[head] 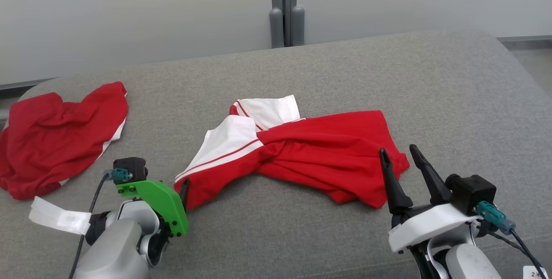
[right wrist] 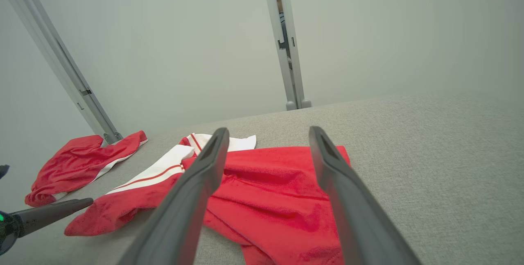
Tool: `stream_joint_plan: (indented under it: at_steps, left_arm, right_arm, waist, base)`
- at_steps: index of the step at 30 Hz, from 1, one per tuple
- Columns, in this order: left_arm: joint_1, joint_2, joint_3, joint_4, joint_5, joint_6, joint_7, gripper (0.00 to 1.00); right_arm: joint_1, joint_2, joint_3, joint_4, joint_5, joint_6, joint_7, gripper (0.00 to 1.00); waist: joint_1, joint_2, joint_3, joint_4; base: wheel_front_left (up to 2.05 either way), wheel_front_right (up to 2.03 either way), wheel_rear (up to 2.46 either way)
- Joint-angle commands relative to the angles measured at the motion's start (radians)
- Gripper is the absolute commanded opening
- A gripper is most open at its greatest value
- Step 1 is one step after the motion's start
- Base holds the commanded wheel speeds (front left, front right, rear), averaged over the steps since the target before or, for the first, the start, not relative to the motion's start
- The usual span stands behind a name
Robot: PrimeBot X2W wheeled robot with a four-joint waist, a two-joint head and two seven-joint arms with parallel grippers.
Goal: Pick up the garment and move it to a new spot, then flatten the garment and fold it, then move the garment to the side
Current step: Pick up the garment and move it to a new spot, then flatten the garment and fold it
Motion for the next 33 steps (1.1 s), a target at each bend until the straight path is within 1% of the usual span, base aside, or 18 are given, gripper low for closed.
stream_joint_plan:
  at_steps: [1,6,8,11,12,16,20,23,26,33]
  left_arm:
    - [0.017,0.018,0.008,-0.011,-0.008,0.008,0.003,1.0]
    - [0.005,0.066,0.022,-0.095,-0.014,0.038,0.026,1.0]
    - [-0.008,0.074,0.014,-0.126,-0.017,0.041,0.067,1.0]
    - [-0.039,0.086,-0.002,-0.162,-0.012,0.059,0.155,1.0]
    - [-0.039,0.086,-0.002,-0.162,-0.012,0.059,0.155,1.0]
    - [-0.092,0.089,-0.024,-0.189,-0.001,0.105,0.269,1.0]
    - [-0.149,0.086,-0.045,-0.189,0.018,0.145,0.338,1.0]
    - [-0.191,0.075,-0.056,-0.185,0.032,0.164,0.357,1.0]
    - [-0.228,0.069,-0.066,-0.175,0.048,0.172,0.364,1.0]
    - [-0.28,0.07,-0.097,-0.118,0.083,0.165,0.366,1.0]
  right_arm:
    - [0.008,-0.003,-0.004,-0.004,-0.003,0.0,0.002,1.0]
    - [0.018,-0.003,-0.015,-0.009,-0.005,0.0,0.005,1.0]
    - [0.018,-0.003,-0.016,-0.01,-0.002,0.0,0.005,1.0]
    - [0.013,-0.003,-0.014,-0.012,0.0,0.0,0.005,1.0]
    - [0.013,-0.003,-0.014,-0.012,0.0,0.0,0.005,1.0]
    - [0.002,-0.003,-0.002,-0.014,0.002,0.0,0.004,1.0]
    - [-0.005,-0.003,0.006,-0.02,-0.004,0.0,0.008,1.0]
    - [-0.023,-0.003,0.014,-0.03,-0.013,0.0,0.013,1.0]
    - [-0.036,-0.003,0.018,-0.039,-0.016,0.0,0.016,1.0]
    - [-0.067,-0.003,0.042,-0.042,-0.014,0.0,0.005,1.0]
  waist:
    - [0.0001,-0.0001,-0.006,0.01]
    - [0.0001,-0.0001,-0.013,0.032]
    - [0.0001,-0.0001,-0.013,0.034]
    - [0.0001,-0.0001,-0.009,0.034]
    - [0.0001,-0.0001,-0.009,0.034]
    - [0.0001,-0.0001,0.006,0.016]
    - [0.0001,-0.0001,0.04,-0.007]
    - [0.0001,-0.0001,0.082,-0.028]
    - [0.0001,-0.0001,0.129,-0.049]
    - [0.0001,-0.0001,0.204,-0.099]
  base:
    - [0.0,0.0,0.0]
    - [0.0,0.0,0.0]
    - [0.0,0.0,0.0]
    - [0.0,0.0,0.0]
    - [0.0,0.0,0.0]
    - [0.0,0.0,0.0]
    - [0.0,0.0,0.0]
    - [0.0,0.0,0.0]
    - [0.0,0.0,0.0]
    - [0.0,0.0,0.0]
